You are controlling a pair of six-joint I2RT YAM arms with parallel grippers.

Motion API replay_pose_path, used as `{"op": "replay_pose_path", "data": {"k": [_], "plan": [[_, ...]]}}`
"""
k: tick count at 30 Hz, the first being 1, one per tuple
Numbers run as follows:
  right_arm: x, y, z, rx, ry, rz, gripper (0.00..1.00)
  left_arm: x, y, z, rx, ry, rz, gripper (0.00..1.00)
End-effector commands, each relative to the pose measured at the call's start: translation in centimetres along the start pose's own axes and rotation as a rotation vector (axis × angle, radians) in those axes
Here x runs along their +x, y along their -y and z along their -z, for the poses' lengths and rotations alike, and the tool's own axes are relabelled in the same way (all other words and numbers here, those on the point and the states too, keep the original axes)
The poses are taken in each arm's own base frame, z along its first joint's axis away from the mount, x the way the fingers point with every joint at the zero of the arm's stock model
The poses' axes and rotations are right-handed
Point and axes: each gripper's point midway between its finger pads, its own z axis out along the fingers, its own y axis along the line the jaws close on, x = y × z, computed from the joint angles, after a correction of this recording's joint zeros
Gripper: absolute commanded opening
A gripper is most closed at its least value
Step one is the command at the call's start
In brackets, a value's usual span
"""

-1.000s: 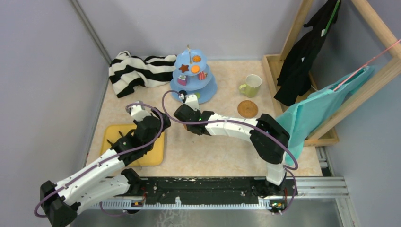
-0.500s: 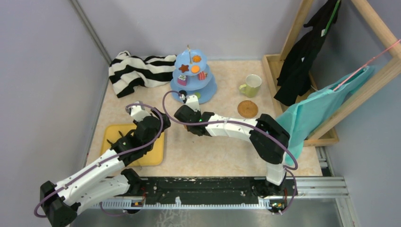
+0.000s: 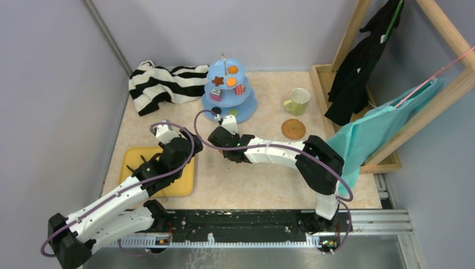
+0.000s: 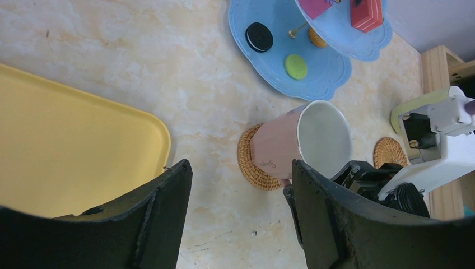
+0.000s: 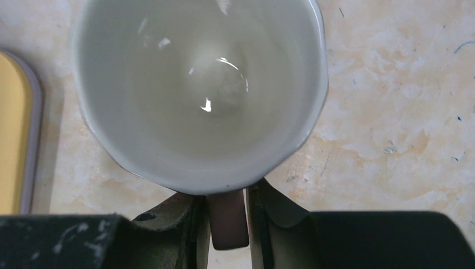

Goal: Serve the afternoon tea
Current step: Place the cup on the coaster, then move the coaster to the center of the board.

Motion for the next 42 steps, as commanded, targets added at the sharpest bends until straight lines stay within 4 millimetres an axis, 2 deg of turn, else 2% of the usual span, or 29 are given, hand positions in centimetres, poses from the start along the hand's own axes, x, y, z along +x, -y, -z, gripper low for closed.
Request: {"op": "replay_pose_path", "data": {"k": [1,6,16,24,26,30,36,39,42], "plan": [[-1.1,0.1,1.5,-0.012,0.039,-0.026,0.29,0.1,0.4,0.0,0.007,-0.008,0.003,0.72],[-0.9,0.3,1.6,-0.013,0.039,-0.026,0.34,0.1,0.6,-0.1,0.006,-0.012,0.0,0.72],[-2.1,0.0,2.7,-0.056,0.062,-0.01,0.46,-0.2,0.8,-0.2,-0.001,-0.004,-0.008,0.72],[-2.8,-0.1,4.8,-0.1,0.093,-0.013,0.49,-0.1,0.9,-0.7,-0.011,0.007,-0.016,0.72],[-3.7,0.1,6.2,-0.116,0.122,-0.029,0.49,-0.2,1.1,-0.9,-0.009,0.018,-0.026,0.72],[-4.1,1.0,7.6,-0.118,0.146,-0.048,0.49,-0.5,1.3,-1.3,-0.019,0.034,-0.037,0.73],[-4.8,4.6,9.4,-0.022,0.204,-0.099,0.48,-0.6,1.5,-1.5,-0.002,0.06,-0.036,0.73],[-5.1,7.8,9.0,0.066,0.201,-0.149,0.47,-1.0,2.0,-1.6,0.013,0.069,-0.044,0.73],[-5.2,12.2,7.9,0.146,0.188,-0.234,0.44,-1.3,2.3,-1.6,0.019,0.075,-0.056,0.74]]}}
